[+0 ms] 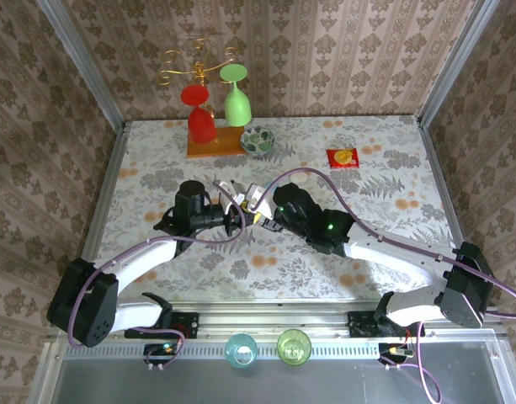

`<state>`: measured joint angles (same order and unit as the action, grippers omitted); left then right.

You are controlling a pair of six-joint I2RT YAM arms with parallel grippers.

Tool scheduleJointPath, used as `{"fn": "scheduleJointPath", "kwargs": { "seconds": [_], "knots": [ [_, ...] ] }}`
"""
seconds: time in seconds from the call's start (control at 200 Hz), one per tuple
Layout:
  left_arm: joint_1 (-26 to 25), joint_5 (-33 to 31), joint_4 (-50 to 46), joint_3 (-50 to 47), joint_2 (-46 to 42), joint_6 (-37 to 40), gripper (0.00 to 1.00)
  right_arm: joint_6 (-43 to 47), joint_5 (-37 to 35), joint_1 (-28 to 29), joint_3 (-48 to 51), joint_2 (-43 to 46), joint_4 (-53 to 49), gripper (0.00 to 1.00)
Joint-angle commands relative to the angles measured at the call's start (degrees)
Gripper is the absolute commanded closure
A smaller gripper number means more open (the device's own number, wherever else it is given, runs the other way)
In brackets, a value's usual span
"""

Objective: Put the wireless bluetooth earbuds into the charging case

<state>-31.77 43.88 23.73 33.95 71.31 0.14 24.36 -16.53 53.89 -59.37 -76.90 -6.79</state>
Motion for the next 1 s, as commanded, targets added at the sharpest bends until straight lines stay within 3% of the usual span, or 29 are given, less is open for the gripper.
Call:
{"fn": "scheduleJointPath", "kwargs": {
  "seconds": [0.0, 0.605, 0.995],
  "knots": [
    [0.4, 3.0, 3.0, 1.2, 0.0, -1.3, 0.93, 0.8, -0.5, 0.0, 0.7, -0.7, 1.6, 0.90],
    [0.4, 4.0, 4.1, 1.8, 1.9, -2.4, 0.93, 1.0, 2.8, 0.1, 0.8, -2.1, 1.6, 0.89],
    [0.7, 4.9, 6.2, 1.6, 2.0, -3.9, 0.93, 6.6, 8.3, 0.1, 1.8, -2.1, -1.0, 0.77]
  ]
}}
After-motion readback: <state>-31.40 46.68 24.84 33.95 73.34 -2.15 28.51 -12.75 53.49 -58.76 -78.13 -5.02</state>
